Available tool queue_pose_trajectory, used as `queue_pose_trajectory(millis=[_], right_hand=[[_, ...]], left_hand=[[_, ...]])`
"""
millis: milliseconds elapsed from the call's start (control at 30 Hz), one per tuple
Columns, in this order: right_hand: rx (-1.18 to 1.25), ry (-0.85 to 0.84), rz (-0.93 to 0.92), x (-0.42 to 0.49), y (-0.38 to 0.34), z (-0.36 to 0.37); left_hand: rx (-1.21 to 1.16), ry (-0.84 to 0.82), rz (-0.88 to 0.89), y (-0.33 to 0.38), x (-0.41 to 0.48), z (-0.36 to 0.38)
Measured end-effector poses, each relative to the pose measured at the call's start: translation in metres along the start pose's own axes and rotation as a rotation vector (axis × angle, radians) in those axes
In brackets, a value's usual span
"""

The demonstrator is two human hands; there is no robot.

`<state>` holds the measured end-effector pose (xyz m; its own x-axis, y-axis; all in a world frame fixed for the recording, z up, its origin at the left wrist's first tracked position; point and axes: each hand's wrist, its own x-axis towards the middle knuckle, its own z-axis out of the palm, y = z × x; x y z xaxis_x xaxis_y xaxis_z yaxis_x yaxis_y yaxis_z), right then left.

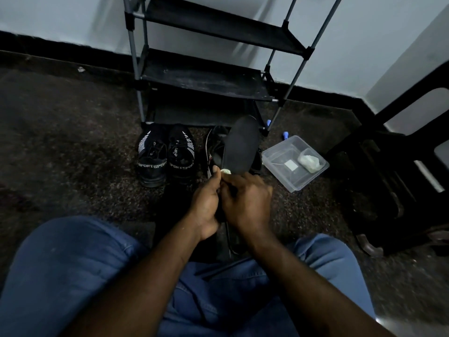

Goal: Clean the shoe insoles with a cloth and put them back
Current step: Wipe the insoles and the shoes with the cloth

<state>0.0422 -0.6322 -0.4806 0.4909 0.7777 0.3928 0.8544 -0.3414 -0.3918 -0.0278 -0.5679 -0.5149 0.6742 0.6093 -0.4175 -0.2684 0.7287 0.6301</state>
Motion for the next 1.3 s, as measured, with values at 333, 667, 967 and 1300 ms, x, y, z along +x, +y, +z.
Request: queue_pose_trajectory(millis=[333,667,967,1300], right_hand=[[-0.036,0.041,0.026,0.031,0.009,-0.005],[-0.115,0.080,-0.007,0.023,0.006,0.000],[-0.081,0.009,-0.050,0.007,0.003,0.001],[-0.108,0.070,0.000,0.029,0.009,-0.005]], left_hand=[[-0.011,-0.005,0.015,0.002,-0.005,0.004],[0.013,0.036,0.018,0.014,-0.008,0.008],[0.044,0.070,0.019,0.011,-0.008,0.007],[0.049,0.071,0.044,0.013,-0.012,0.010]])
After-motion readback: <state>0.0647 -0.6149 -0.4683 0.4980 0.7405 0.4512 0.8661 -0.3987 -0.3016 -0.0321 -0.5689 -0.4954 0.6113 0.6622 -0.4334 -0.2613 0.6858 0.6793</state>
